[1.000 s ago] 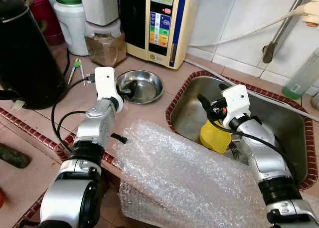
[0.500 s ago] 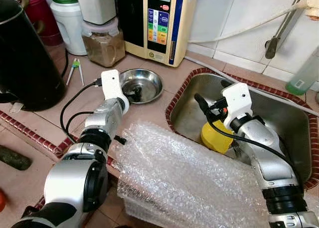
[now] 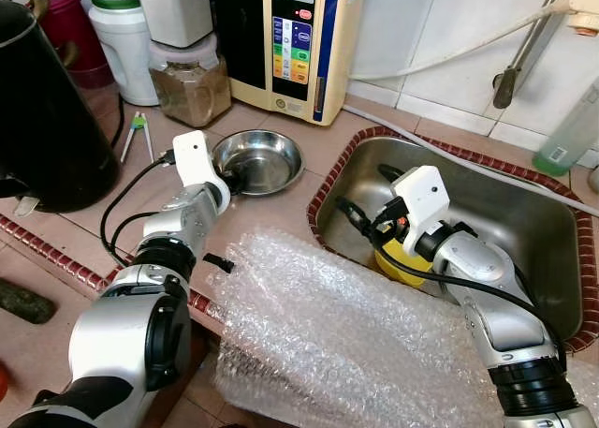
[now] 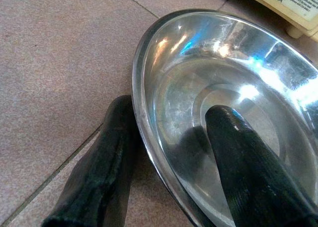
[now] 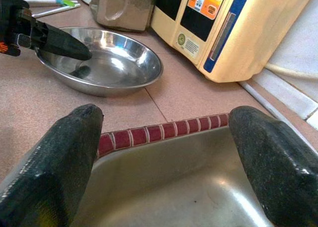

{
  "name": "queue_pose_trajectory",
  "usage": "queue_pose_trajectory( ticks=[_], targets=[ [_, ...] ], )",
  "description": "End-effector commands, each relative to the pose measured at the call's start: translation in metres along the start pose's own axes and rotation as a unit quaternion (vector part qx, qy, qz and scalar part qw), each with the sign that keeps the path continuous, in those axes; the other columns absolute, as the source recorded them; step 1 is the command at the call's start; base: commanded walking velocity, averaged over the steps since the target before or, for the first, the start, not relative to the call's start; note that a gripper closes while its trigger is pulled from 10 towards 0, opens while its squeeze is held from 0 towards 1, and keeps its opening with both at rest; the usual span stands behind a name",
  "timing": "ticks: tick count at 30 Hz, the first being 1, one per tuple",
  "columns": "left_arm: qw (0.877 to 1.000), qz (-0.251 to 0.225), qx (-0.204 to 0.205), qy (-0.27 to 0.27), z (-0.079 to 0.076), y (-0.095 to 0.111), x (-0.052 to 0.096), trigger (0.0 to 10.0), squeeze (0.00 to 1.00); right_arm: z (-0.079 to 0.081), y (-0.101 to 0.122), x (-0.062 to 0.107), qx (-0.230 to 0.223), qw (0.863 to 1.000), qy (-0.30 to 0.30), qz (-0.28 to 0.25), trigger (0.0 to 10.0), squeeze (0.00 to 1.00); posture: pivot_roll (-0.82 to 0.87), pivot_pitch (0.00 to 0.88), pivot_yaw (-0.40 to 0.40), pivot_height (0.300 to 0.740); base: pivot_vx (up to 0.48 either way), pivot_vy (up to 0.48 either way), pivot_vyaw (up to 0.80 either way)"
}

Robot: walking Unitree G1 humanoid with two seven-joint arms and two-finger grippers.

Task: Kitchen organization

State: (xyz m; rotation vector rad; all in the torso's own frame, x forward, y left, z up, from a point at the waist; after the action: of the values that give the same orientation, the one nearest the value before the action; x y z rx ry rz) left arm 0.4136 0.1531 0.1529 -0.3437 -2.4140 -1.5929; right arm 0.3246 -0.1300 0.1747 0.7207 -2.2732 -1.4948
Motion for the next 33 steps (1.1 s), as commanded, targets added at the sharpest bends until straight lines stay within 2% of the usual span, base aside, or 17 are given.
queue_pose_trajectory(
  ticks=[1,3,7,13,20,21,23,28,30,31,33],
  targets=[
    [0.999,0.039,-0.001,0.026,0.017,-0.018,0.002,0.0,0.00,0.000,0.008,-0.001,0.009,1.000,0.009,-0.010,10.0,0.00,0.01,0.101,-0.005,0.740,0.000,0.000,0.00],
    [0.999,0.039,-0.003,0.028,0.019,-0.018,0.002,0.0,0.00,0.001,0.008,-0.002,0.009,1.000,0.010,-0.011,10.0,0.00,0.02,0.102,-0.007,0.740,0.000,0.000,0.00],
    [0.998,0.039,-0.031,0.042,0.032,-0.018,0.004,0.0,0.00,0.003,0.010,-0.004,0.012,1.000,0.023,-0.013,10.0,0.00,0.02,0.104,-0.014,0.740,0.000,0.000,0.00],
    [0.997,0.036,-0.060,0.046,0.041,-0.019,0.006,0.0,0.00,0.003,0.011,-0.005,0.014,0.999,0.027,-0.015,10.0,0.00,0.02,0.105,-0.018,0.740,0.000,0.000,0.00],
    [0.994,-0.012,-0.097,0.056,0.053,-0.007,0.011,0.0,0.00,0.003,0.011,-0.006,0.015,0.999,0.027,-0.016,10.0,0.00,0.03,0.101,-0.023,0.740,0.000,0.000,0.00],
    [0.996,-0.027,-0.075,0.043,0.050,-0.006,0.012,0.0,0.00,0.003,0.011,-0.007,0.014,0.999,0.026,-0.018,10.0,0.00,0.03,0.101,-0.027,0.740,0.000,0.000,0.00],
    [0.996,-0.047,-0.062,0.034,0.047,-0.004,0.013,0.0,0.00,0.003,0.012,-0.008,0.012,0.999,0.026,-0.018,10.0,0.00,0.04,0.100,-0.037,0.740,0.000,0.000,0.00],
    [0.994,-0.082,-0.064,0.015,0.039,-0.003,0.015,0.0,0.00,0.004,0.014,-0.011,0.014,0.999,0.032,-0.022,10.0,0.00,0.04,0.095,-0.047,0.740,0.000,0.000,0.00],
    [0.991,-0.101,-0.085,0.006,0.034,0.000,0.016,0.0,0.00,0.002,0.016,-0.013,0.012,0.999,0.027,-0.028,10.0,0.00,0.04,0.094,-0.049,0.740,0.000,0.000,0.00],
    [0.987,-0.126,-0.094,-0.016,0.024,0.005,0.017,0.0,0.00,-0.002,0.020,-0.015,0.007,0.999,0.015,-0.035,10.0,0.00,0.03,0.088,-0.053,0.740,0.000,0.000,0.00],
    [0.985,-0.148,-0.081,-0.031,0.016,0.008,0.019,0.0,0.00,-0.008,0.024,-0.017,0.001,0.999,-0.011,-0.045,10.0,0.00,0.03,0.085,-0.055,0.740,0.000,0.000,0.00]
  ],
)
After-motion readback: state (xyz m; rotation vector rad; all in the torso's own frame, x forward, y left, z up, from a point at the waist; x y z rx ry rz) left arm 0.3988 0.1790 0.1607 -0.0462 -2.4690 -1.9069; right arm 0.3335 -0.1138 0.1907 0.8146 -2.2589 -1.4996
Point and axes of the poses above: a point about 5 cm out from each wrist's last joint towards the gripper, its own x axis pointing back from the gripper into the wrist, its own y axis along the axis of the wrist's last joint, z = x × y, the point moved 1 cm from there along -x, pointing out of the wrist towards the gripper, and after that the axes turned 6 degrees about x, right-handed, at the moved point
